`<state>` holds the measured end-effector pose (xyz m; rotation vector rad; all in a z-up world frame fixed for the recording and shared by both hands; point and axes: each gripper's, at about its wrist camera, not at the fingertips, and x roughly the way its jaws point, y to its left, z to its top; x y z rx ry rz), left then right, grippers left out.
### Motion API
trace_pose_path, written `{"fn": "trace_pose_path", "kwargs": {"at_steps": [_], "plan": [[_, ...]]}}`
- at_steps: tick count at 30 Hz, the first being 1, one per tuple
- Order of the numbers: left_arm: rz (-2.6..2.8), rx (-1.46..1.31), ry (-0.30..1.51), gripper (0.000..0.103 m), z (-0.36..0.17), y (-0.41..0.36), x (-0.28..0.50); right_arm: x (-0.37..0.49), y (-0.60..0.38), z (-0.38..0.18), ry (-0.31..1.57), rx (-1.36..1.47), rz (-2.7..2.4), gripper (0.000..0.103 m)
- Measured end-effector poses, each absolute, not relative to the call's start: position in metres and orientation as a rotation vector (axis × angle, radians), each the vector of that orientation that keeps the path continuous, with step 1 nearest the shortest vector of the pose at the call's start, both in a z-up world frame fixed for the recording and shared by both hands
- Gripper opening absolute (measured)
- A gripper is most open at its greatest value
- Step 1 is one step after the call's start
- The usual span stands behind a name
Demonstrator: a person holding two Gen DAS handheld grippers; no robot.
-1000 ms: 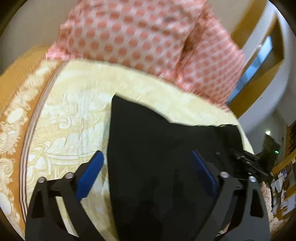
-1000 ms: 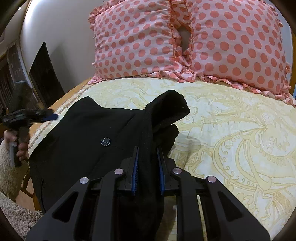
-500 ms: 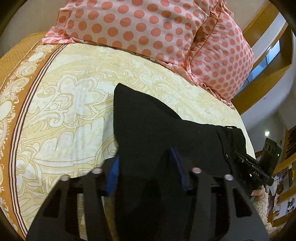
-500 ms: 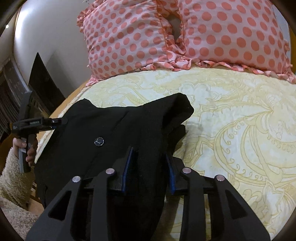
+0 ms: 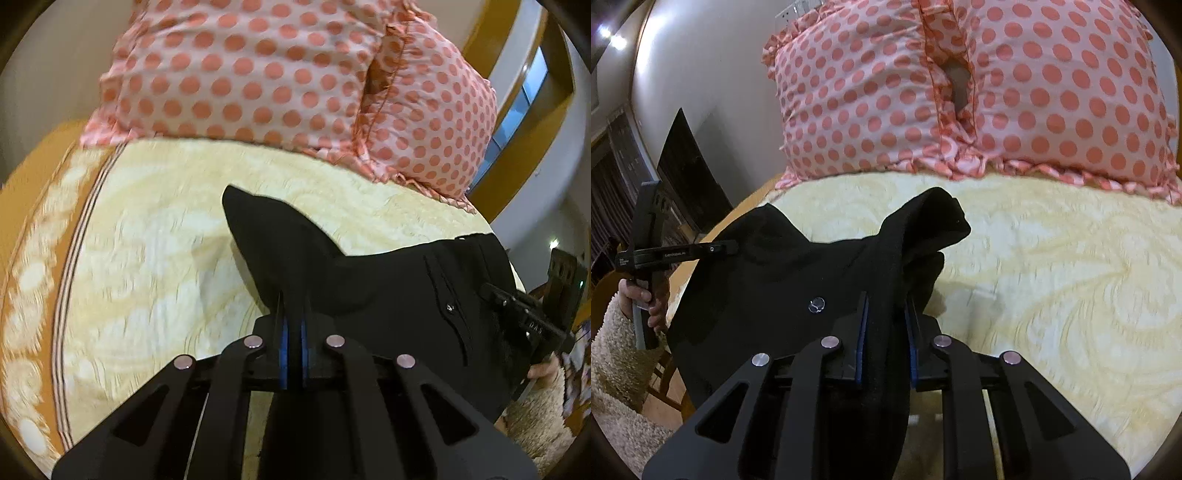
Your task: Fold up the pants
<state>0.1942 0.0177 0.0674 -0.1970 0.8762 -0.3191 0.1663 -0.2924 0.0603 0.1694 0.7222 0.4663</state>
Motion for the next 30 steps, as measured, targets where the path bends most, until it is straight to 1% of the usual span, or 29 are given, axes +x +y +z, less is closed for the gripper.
{"fn": "trace_pose_path", "kwargs": {"at_steps": [5, 10, 13, 16, 17, 19, 20, 21, 22, 23, 24, 25, 26, 27, 28, 29, 30], "plan": [[-0.322, -0.189, 0.828, 0.004, 0.091, 0.005, 0.231, 0.201, -0.302, 0.079, 0.668, 0.134, 0.410, 0.016], [-0.300, -0.188, 0.772, 0.004, 0.103, -0.011, 0.290, 0.251, -0.325, 0.091, 0.616, 0.138, 0.330, 0.016], [-0.267, -0.189, 0.780, 0.005, 0.089, -0.014, 0.325, 0.281, -0.336, 0.081, 0.642, 0.155, 0.281, 0.016], [-0.229, -0.204, 0.863, 0.005, 0.058, -0.011, 0.351, 0.312, -0.339, 0.049, 0.762, 0.167, 0.247, 0.016], [-0.213, -0.209, 0.888, 0.007, 0.046, -0.008, 0.356, 0.320, -0.338, 0.038, 0.796, 0.153, 0.229, 0.016], [-0.193, -0.224, 0.927, 0.013, 0.023, -0.004, 0.363, 0.325, -0.337, 0.027, 0.817, 0.156, 0.214, 0.017], [-0.189, -0.246, 0.915, 0.018, 0.018, -0.001, 0.362, 0.324, -0.338, 0.027, 0.817, 0.170, 0.213, 0.017], [-0.177, -0.259, 0.909, 0.023, 0.017, 0.002, 0.361, 0.325, -0.339, 0.026, 0.822, 0.178, 0.210, 0.020], [-0.171, -0.260, 0.913, 0.026, 0.017, 0.002, 0.362, 0.325, -0.339, 0.025, 0.830, 0.174, 0.185, 0.024], [-0.156, -0.255, 0.920, 0.034, 0.018, 0.003, 0.362, 0.324, -0.337, 0.024, 0.838, 0.158, 0.157, 0.033], [-0.139, -0.247, 0.924, 0.044, 0.020, 0.003, 0.361, 0.323, -0.336, 0.024, 0.842, 0.150, 0.141, 0.046], [-0.113, -0.235, 0.917, 0.046, 0.024, 0.004, 0.358, 0.320, -0.336, 0.025, 0.845, 0.140, 0.107, 0.052], [-0.086, -0.216, 0.896, 0.054, 0.031, 0.005, 0.351, 0.316, -0.337, 0.028, 0.843, 0.128, 0.067, 0.065], [-0.070, -0.199, 0.875, 0.062, 0.037, 0.004, 0.346, 0.309, -0.338, 0.032, 0.832, 0.119, 0.034, 0.072], [-0.053, -0.170, 0.830, 0.066, 0.047, 0.002, 0.333, 0.299, -0.340, 0.039, 0.795, 0.105, -0.017, 0.073], [-0.054, -0.151, 0.795, 0.075, 0.056, -0.001, 0.322, 0.288, -0.340, 0.047, 0.750, 0.094, -0.055, 0.073], [-0.072, -0.141, 0.764, 0.081, 0.064, -0.003, 0.312, 0.278, -0.339, 0.056, 0.707, 0.090, -0.072, 0.073]]}}
